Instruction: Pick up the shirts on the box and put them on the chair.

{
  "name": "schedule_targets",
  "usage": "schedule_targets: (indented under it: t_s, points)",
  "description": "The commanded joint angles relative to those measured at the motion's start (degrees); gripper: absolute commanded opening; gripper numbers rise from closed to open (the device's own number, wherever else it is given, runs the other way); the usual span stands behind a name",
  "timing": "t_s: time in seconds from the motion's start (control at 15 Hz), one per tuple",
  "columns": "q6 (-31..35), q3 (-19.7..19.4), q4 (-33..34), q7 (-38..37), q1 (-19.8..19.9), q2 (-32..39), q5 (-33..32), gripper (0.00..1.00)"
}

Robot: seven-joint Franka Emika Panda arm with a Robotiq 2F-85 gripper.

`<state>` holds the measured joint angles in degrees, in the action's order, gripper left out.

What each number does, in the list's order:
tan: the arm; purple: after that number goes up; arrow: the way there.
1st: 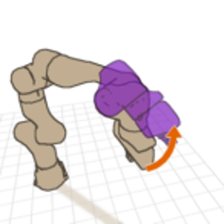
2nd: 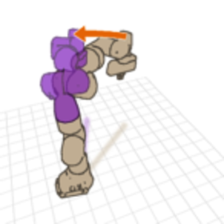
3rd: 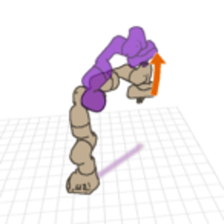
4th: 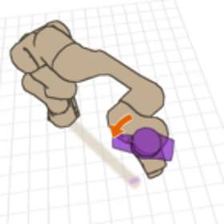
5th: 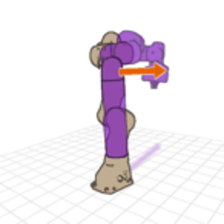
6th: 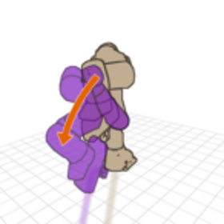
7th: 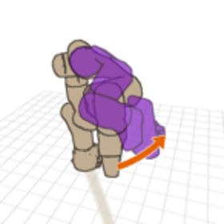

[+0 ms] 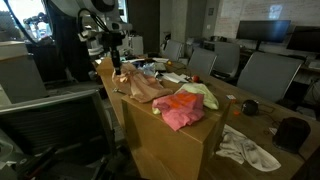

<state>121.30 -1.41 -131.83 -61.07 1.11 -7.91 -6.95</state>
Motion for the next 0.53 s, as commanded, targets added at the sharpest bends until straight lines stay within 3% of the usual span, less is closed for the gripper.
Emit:
schedule_targets:
  t_s: [0.0, 0.27, 0.47]
  points:
    - [-11.2, 4.1, 1.63, 0.7, -0.93, -8.82, -2.26, 0.01]
    - [-23.73, 8.88, 7.94, 5.18, -2.99, -12.15, -1.33, 0.01]
    - [-28.16, 11.07, 11.94, 10.94, -5.24, -12.91, 0.3, 0.01]
